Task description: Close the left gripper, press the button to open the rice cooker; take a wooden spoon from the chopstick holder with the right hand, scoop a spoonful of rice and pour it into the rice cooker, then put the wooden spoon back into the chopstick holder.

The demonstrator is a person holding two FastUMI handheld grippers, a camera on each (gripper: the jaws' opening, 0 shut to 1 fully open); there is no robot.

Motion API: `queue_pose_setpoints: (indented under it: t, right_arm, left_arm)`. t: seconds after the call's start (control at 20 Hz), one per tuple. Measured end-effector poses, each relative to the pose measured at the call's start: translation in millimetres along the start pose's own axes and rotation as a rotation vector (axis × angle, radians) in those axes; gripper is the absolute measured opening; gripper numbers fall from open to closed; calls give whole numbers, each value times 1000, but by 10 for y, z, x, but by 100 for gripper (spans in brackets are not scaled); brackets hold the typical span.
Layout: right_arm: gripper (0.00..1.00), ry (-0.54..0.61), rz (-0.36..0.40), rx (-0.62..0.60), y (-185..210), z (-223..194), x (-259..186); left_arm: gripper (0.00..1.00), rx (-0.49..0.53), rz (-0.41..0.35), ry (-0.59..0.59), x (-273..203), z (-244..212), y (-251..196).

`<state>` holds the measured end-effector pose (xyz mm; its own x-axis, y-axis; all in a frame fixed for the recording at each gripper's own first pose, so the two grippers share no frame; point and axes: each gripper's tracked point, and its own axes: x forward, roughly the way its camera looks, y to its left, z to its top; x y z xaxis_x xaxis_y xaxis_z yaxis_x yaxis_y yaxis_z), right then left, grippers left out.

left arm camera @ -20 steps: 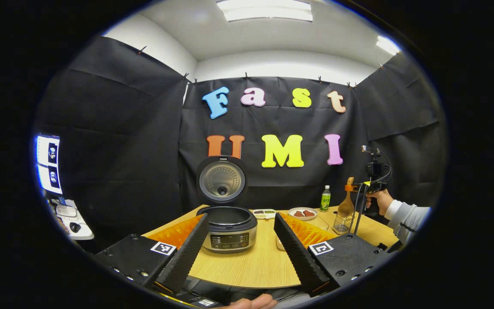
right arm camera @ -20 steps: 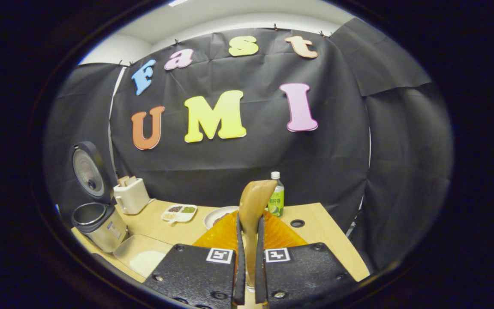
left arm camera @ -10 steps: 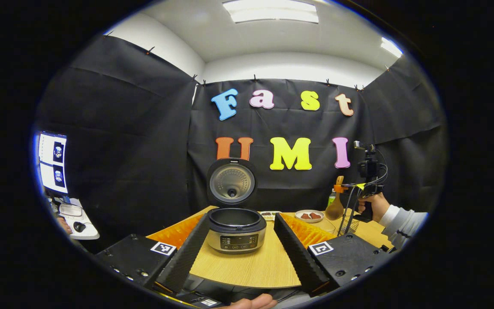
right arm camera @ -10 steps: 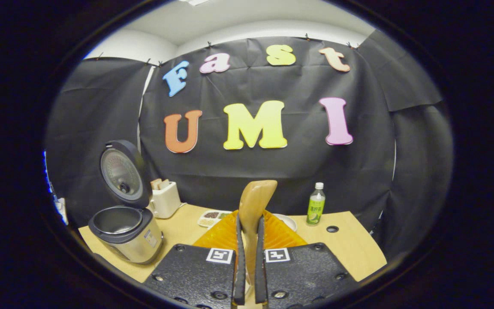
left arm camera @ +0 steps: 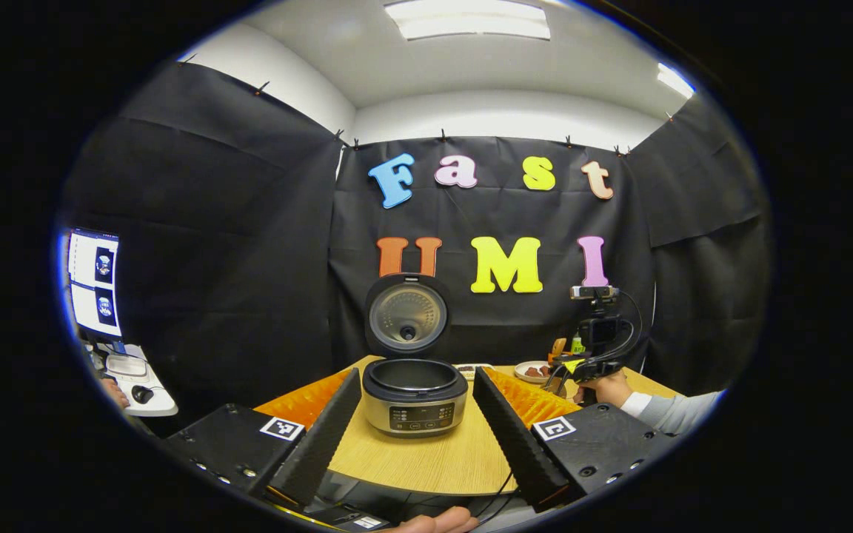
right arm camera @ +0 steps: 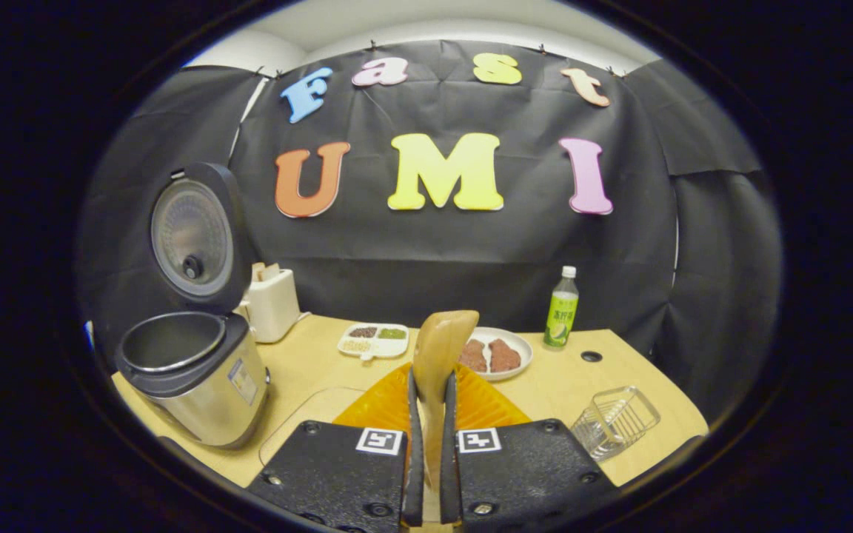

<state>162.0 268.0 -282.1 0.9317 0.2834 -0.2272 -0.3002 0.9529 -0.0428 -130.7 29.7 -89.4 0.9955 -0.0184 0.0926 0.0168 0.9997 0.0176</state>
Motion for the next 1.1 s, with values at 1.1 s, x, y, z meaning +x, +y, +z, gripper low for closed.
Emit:
queue_pose_setpoints:
  t: [1.1]
  right_arm:
    - [14, 288, 251, 775, 135, -277, 45]
  left_arm:
    - [94, 21, 26, -17, -87, 19, 35]
